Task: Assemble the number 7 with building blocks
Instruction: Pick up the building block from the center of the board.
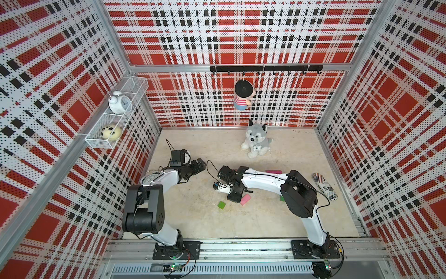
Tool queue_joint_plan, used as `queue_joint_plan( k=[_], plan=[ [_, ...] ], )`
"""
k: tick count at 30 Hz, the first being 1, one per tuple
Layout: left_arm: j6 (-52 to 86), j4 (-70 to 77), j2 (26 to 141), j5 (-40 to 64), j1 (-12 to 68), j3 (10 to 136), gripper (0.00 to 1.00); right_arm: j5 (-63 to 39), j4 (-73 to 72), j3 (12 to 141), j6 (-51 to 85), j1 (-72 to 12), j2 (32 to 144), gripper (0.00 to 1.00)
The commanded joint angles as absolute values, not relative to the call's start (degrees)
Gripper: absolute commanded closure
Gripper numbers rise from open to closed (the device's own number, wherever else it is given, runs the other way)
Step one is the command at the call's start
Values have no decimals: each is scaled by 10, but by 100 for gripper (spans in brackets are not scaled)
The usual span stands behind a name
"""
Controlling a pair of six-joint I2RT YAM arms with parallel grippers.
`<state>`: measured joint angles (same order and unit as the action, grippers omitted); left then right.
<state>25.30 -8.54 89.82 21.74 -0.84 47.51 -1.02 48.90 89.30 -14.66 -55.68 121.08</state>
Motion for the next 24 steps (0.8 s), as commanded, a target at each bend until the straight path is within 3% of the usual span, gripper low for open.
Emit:
queue_joint_plan(
  k=[1, 7, 16, 24],
  plan=[
    [254, -75, 888, 221, -15, 478, 2, -10, 468, 874, -122, -554, 1211, 73],
    [256, -73, 884, 218, -15, 480, 2, -48, 412, 866, -48, -524, 1161, 84],
    [258, -64, 872, 219, -20, 484, 2, -35, 333, 842, 79, -490, 1090, 90],
    [273, -42, 870, 233, -13, 477, 2, -41, 306, 839, 225, -475, 1092, 90]
  ],
)
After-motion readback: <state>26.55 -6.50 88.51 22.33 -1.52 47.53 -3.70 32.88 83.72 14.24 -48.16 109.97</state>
